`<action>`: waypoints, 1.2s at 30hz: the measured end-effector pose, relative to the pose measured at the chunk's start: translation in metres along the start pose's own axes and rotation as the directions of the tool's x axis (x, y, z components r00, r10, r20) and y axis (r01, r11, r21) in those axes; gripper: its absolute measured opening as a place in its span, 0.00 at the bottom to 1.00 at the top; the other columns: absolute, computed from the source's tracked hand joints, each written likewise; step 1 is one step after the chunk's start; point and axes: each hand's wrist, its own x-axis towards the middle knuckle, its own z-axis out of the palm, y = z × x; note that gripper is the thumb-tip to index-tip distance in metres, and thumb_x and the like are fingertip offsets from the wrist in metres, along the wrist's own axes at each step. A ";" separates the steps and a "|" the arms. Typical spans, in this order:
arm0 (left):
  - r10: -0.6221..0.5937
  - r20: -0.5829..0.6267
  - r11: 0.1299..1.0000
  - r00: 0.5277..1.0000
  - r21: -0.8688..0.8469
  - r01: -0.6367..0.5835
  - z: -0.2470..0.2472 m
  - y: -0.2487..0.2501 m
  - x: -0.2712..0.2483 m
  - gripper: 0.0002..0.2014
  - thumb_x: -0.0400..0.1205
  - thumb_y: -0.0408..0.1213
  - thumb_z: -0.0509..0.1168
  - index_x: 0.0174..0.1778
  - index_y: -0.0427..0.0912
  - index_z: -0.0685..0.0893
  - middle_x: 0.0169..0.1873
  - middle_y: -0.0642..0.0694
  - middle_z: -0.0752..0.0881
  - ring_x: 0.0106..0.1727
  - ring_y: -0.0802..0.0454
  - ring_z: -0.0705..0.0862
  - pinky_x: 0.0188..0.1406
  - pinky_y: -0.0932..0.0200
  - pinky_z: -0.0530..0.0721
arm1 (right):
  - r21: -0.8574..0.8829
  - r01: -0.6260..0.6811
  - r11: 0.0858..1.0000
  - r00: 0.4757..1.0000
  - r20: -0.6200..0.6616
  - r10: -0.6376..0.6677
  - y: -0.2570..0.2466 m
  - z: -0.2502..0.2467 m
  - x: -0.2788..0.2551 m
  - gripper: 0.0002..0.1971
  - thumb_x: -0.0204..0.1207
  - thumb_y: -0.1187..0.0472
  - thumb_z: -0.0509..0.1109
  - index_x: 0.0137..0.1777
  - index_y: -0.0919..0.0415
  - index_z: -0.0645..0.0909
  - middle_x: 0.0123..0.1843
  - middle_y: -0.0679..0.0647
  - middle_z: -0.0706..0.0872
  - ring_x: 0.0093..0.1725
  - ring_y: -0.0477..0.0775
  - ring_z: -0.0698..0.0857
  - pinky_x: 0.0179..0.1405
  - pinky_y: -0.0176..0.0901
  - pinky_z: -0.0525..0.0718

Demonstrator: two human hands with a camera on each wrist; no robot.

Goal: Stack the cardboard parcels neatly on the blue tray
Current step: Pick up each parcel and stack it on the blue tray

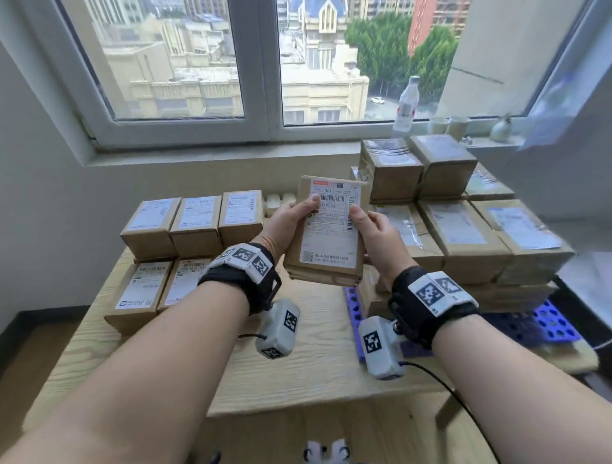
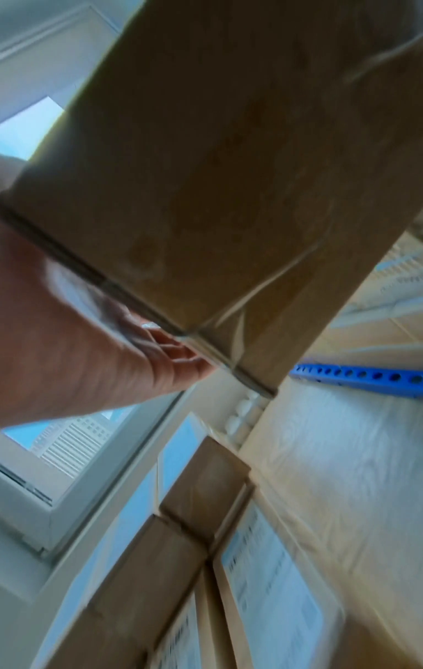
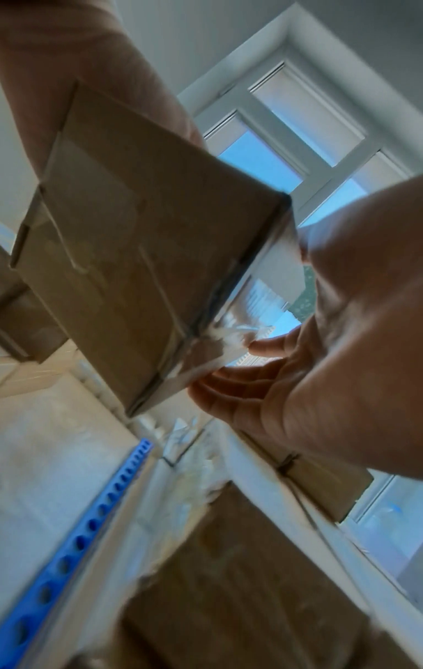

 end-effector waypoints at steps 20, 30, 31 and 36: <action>0.167 0.047 0.983 0.985 -0.081 -0.163 0.251 0.065 0.069 0.30 0.79 0.52 0.67 0.68 0.31 0.81 0.62 0.29 0.86 0.53 0.37 0.87 0.61 0.42 0.85 | 0.043 0.146 0.988 0.989 -0.006 -0.146 -0.038 -0.255 0.054 0.46 0.64 0.27 0.68 0.76 0.59 0.72 0.63 0.56 0.88 0.57 0.54 0.90 0.59 0.56 0.89; 0.139 -0.054 0.989 0.989 -0.032 -0.141 0.337 0.095 0.118 0.39 0.69 0.64 0.67 0.66 0.36 0.81 0.55 0.34 0.90 0.54 0.34 0.90 0.58 0.37 0.87 | 0.085 0.158 0.984 0.987 -0.003 -0.159 -0.041 -0.336 0.100 0.35 0.78 0.41 0.69 0.76 0.66 0.70 0.64 0.62 0.86 0.60 0.58 0.88 0.61 0.49 0.87; 0.136 -0.059 0.990 0.989 -0.011 -0.137 0.341 0.099 0.124 0.38 0.71 0.65 0.67 0.65 0.36 0.81 0.55 0.35 0.90 0.53 0.35 0.90 0.57 0.38 0.88 | 0.087 0.157 0.984 0.988 -0.007 -0.157 -0.043 -0.341 0.105 0.33 0.81 0.44 0.68 0.77 0.67 0.70 0.64 0.62 0.86 0.60 0.58 0.88 0.58 0.47 0.88; 0.129 -0.022 0.989 0.991 0.080 -0.127 0.352 0.109 0.168 0.21 0.87 0.54 0.58 0.58 0.37 0.81 0.45 0.43 0.88 0.40 0.48 0.89 0.32 0.62 0.88 | 0.040 0.152 0.988 0.988 -0.027 -0.151 -0.048 -0.358 0.140 0.31 0.82 0.43 0.65 0.78 0.63 0.69 0.64 0.60 0.85 0.52 0.50 0.87 0.32 0.27 0.81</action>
